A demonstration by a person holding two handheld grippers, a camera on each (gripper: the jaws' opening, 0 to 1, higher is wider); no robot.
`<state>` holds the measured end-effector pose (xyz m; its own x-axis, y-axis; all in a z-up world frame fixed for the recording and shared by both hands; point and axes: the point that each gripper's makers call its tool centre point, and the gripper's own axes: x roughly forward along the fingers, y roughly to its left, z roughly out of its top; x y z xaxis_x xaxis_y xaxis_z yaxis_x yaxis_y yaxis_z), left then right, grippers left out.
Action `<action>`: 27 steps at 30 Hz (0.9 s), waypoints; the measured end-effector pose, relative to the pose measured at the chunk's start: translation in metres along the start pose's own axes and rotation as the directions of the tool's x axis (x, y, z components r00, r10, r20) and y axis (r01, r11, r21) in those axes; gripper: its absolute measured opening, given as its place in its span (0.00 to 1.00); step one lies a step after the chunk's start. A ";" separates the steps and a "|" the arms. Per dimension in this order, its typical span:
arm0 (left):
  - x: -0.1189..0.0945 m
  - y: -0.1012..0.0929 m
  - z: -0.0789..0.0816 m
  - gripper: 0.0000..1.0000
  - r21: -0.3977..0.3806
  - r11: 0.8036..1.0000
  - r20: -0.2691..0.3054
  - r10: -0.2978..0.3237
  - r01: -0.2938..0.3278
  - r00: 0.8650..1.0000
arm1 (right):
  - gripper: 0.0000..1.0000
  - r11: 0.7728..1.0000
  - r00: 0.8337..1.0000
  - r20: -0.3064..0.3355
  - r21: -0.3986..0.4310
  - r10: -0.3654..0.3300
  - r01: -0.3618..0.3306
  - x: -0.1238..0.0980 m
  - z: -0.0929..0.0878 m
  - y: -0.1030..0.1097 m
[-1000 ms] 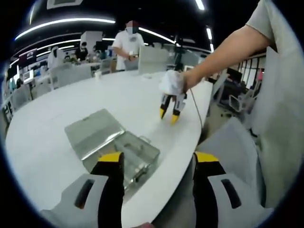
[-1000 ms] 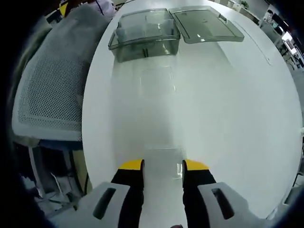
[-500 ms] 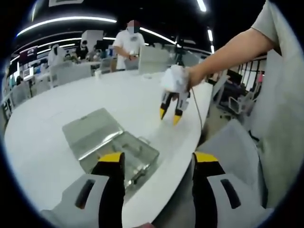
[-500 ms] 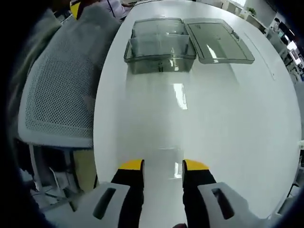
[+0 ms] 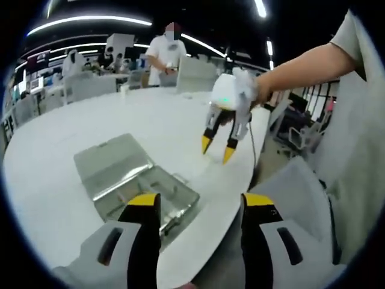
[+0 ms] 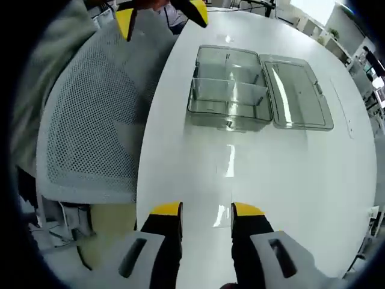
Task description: Insert the divider into the dual guide fixture by aligning both edges with the guide slots and pushing it downward to the bottom, including one-sided entry, uneven engagement, binding, and posture correction.
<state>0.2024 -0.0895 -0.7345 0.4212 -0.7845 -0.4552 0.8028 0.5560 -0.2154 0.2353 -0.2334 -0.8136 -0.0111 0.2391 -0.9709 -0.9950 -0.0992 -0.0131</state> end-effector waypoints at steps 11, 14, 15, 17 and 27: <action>0.020 -0.005 -0.002 0.45 -0.102 0.994 -0.003 -0.030 0.030 1.000 | 0.27 0.998 0.999 0.027 -0.061 -0.019 0.021 -0.016 0.037 0.011; 0.024 -0.005 -0.003 0.43 -0.145 0.989 -0.001 -0.030 0.030 1.000 | 0.27 0.997 0.999 0.034 -0.067 -0.021 0.024 -0.018 0.044 0.013; 0.024 -0.004 -0.004 0.42 -0.156 0.987 -0.004 -0.029 0.028 1.000 | 0.27 0.997 0.999 0.035 -0.072 -0.022 0.024 -0.019 0.046 0.014; 0.026 -0.003 -0.006 0.40 -0.191 0.981 -0.002 -0.029 0.028 1.000 | 0.27 0.996 0.999 0.039 -0.080 -0.022 0.025 -0.020 0.050 0.016; 0.035 -0.010 -0.005 0.34 -0.326 0.944 0.013 -0.047 0.049 0.999 | 0.27 0.994 0.998 0.065 -0.105 -0.024 0.031 -0.027 0.073 0.025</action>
<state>0.2066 -0.1206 -0.7528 0.3885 -0.8134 -0.4330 0.6409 0.5762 -0.5072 0.2039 -0.1714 -0.7702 0.0063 0.3038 -0.9527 -0.9790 -0.1924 -0.0678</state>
